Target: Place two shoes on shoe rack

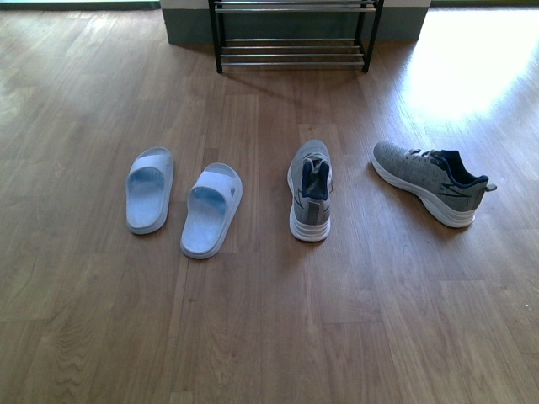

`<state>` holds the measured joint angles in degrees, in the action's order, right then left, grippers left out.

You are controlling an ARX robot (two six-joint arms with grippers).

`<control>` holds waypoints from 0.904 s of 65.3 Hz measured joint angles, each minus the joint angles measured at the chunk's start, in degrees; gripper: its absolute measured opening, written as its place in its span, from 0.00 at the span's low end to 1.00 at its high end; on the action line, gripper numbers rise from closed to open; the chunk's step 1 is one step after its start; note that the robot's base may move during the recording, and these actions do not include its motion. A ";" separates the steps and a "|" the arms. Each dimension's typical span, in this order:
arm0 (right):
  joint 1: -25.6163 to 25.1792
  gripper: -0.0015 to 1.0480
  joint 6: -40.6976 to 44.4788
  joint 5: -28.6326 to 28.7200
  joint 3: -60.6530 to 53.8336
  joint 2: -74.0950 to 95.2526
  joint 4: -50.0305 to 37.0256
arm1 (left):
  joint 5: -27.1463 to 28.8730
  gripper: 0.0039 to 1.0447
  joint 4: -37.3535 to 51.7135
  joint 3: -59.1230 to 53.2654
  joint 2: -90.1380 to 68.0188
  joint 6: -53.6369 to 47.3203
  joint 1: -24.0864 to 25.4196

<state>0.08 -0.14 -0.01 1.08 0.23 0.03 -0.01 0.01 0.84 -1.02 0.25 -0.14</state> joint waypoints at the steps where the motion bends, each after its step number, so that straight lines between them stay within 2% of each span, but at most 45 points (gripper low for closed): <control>1: 0.00 0.91 0.00 0.00 0.00 0.00 0.00 | 0.00 0.91 0.00 0.00 0.00 0.00 0.00; 59: 0.00 0.91 0.00 0.02 0.00 0.00 0.00 | 0.00 0.91 0.00 0.00 0.00 0.00 0.00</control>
<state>0.08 -0.14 0.01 1.08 0.23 0.03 -0.01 0.01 0.84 -1.02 0.25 -0.14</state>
